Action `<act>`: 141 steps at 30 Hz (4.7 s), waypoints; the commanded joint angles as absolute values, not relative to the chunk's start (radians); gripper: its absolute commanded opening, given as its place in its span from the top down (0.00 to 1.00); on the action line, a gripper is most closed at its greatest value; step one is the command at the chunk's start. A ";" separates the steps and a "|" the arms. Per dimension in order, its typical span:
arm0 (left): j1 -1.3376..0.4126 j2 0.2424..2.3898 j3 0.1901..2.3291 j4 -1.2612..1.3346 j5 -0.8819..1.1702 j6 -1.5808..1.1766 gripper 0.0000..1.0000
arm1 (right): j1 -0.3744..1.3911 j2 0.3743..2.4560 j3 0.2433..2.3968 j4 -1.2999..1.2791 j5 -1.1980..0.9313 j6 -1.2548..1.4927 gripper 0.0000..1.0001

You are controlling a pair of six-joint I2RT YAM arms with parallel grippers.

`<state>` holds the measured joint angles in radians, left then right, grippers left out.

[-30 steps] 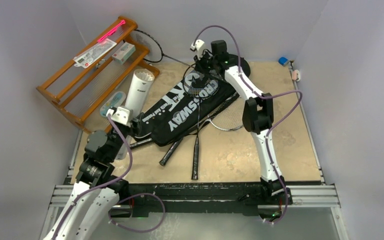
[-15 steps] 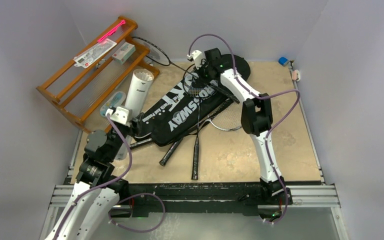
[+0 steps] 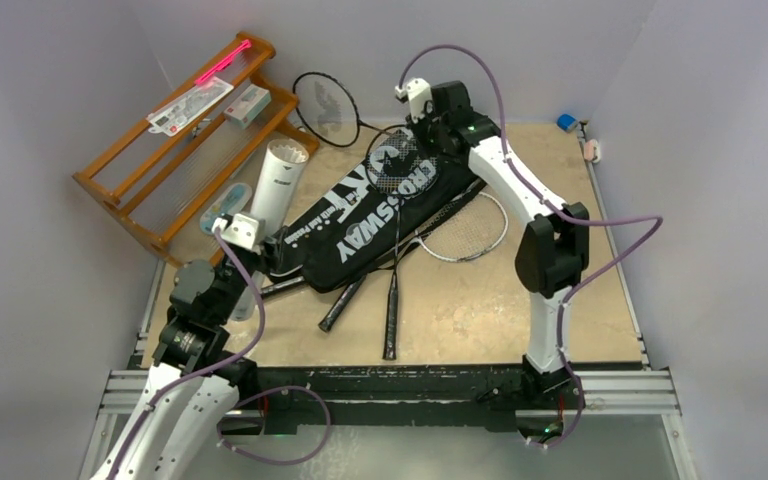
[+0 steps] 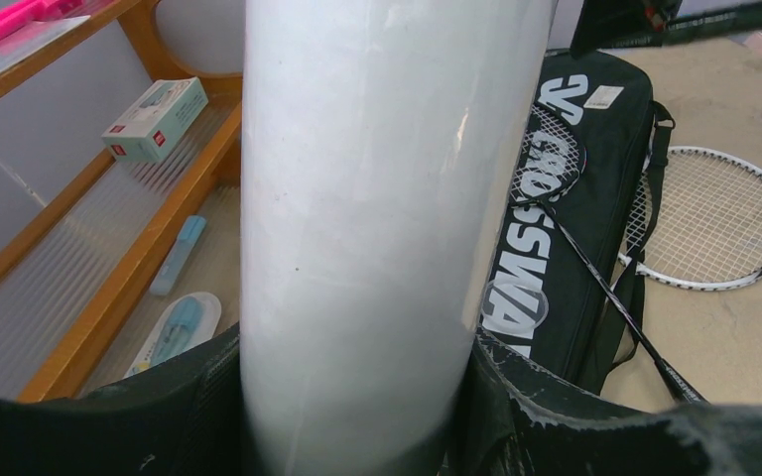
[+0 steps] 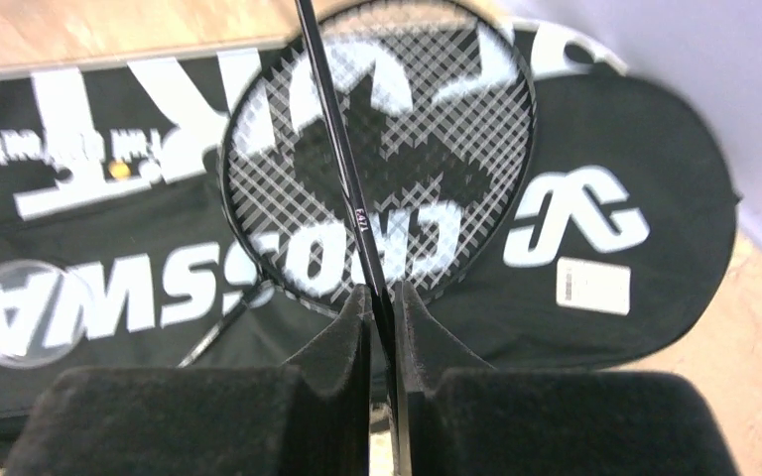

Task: Pack up the badminton gear
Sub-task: Place the racket at the center of the board, then adjust the shuttlecock at the center of the board.

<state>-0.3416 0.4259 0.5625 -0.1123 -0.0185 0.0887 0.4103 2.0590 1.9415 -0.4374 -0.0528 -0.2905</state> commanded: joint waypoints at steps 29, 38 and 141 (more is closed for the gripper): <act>-0.324 0.406 0.560 -0.029 0.043 0.063 0.62 | 0.345 1.882 1.530 -0.291 0.039 -0.405 0.33; -0.324 0.416 0.558 -0.028 0.056 0.063 0.62 | 0.211 1.981 1.591 -0.373 -0.027 -0.511 0.31; -0.319 0.447 0.558 -0.032 0.051 0.083 0.61 | 0.172 2.420 2.330 -0.178 -0.964 -0.037 1.00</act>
<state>-0.3275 0.4469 0.5579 -0.0921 0.0410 0.0875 0.1440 2.4031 2.2887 -0.2859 -0.9611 -0.0727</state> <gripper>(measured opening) 0.546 0.342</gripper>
